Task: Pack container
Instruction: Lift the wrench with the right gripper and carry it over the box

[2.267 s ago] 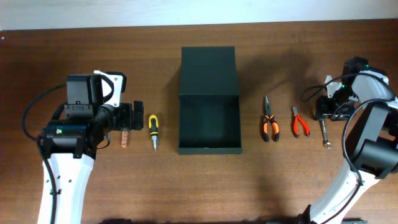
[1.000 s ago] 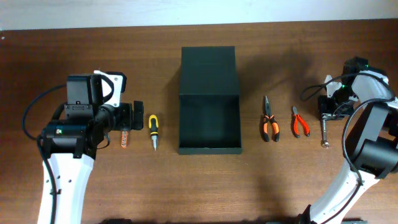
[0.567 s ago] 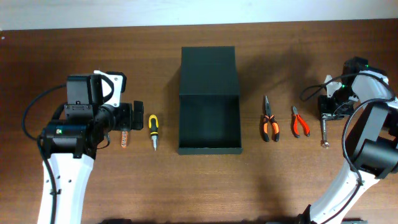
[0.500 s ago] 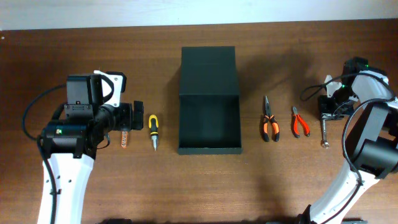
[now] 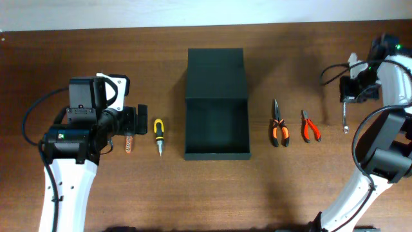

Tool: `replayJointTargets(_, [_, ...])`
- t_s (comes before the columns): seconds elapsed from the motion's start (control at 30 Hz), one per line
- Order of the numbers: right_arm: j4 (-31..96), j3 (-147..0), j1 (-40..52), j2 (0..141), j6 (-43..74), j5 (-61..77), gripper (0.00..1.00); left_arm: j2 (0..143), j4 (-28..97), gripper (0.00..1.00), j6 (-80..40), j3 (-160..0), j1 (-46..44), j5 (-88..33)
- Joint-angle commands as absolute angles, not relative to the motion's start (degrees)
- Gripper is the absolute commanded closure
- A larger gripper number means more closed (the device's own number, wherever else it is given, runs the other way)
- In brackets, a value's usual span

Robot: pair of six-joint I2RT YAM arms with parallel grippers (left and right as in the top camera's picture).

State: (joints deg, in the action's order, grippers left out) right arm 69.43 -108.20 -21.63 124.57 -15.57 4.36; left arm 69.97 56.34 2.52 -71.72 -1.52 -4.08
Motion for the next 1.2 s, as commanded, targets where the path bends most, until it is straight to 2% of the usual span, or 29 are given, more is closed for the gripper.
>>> replayJointTargets(0.0, [71.75, -114.83, -20.21, 124.22, -14.46, 6.44, 0.96, 70.08, 56.21, 0.01, 2.20, -72.86, -1.43, -3.14])
replayJointTargets(0.3, [77.71, -127.48, -9.15, 124.22, -14.52, 6.68, 0.96, 70.08, 56.21, 0.01, 2.20, -72.86, -1.43, -3.14])
replayJointTargets(0.53, [86.19, -141.23, 5.65, 124.22, -21.12, 6.66, 0.96, 70.08, 56.21, 0.01, 2.20, -72.86, -1.43, -3.16])
replayJointTargets(0.87, [90.91, -141.75, 25.15, 124.22, -26.11, 1.69, 0.96, 70.08, 56.21, 0.01, 2.17, -72.86, -1.43, -3.18])
replayJointTargets(1.17, [92.73, -140.66, 31.77, 124.22, -28.56, 4.89, 0.96, 70.08, 56.23, 0.01, 2.17, -72.86, -1.43, -3.18])
